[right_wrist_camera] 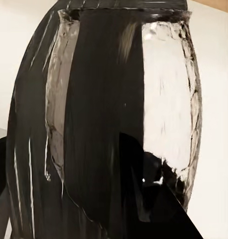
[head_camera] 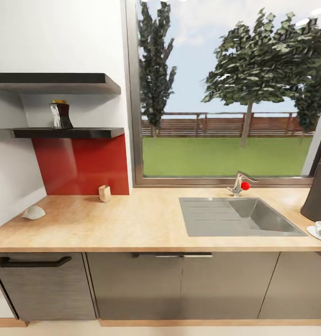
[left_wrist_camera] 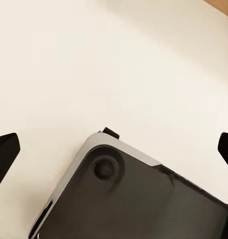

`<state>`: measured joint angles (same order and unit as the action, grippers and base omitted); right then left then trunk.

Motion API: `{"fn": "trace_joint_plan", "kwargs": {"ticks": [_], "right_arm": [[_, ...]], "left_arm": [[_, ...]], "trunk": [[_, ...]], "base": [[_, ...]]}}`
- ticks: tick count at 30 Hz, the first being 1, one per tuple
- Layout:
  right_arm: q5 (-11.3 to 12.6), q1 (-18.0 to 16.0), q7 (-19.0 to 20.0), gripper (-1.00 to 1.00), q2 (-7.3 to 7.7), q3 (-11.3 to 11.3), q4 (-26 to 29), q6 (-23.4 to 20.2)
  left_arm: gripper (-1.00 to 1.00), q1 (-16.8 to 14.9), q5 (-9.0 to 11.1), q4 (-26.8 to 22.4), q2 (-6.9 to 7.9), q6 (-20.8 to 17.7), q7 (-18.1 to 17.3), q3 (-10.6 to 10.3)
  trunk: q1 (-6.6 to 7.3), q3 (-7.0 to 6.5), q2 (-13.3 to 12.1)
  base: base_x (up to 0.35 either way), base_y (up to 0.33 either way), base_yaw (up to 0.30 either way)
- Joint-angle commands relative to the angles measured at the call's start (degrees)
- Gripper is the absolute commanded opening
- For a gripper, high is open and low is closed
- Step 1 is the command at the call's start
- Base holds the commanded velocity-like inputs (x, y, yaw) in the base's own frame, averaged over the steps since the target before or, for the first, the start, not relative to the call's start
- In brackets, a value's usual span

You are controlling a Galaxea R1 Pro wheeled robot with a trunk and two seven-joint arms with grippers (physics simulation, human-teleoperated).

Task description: Set up a coffee station on the kitchen countertop: keep the coffee maker on the countertop, move the bottle of coffee from the kitchen shelf to the counter next to the coffee maker, place a paper coffee filter on top of the coffee maker, put the saucer next to the coffee maker with the coffee cup on the saucer, and place the electric kettle next to the coffee maker.

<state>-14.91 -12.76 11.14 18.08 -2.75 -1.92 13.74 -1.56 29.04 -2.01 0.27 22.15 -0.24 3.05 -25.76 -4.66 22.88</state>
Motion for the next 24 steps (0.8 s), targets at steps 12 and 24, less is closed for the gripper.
{"fn": "trace_joint_plan", "kwargs": {"ticks": [12,24], "right_arm": [[-0.4,-0.1,0.1,-1.00,-0.03,-0.3,-0.2,0.3],[-0.4,0.0,0.1,-1.00,-0.23,-0.3,-0.2,0.3]], "left_arm": [[1.00,0.0,-0.2,0.1,0.00,0.2,0.0,0.3],[1.00,0.0,-0.2,0.1,0.00,0.2,0.0,0.3]], "trunk": [[-0.02,0.02,0.0],[-0.02,0.02,0.0]], "base": [[0.000,-0.328,0.000],[0.000,-0.328,0.000]]}}
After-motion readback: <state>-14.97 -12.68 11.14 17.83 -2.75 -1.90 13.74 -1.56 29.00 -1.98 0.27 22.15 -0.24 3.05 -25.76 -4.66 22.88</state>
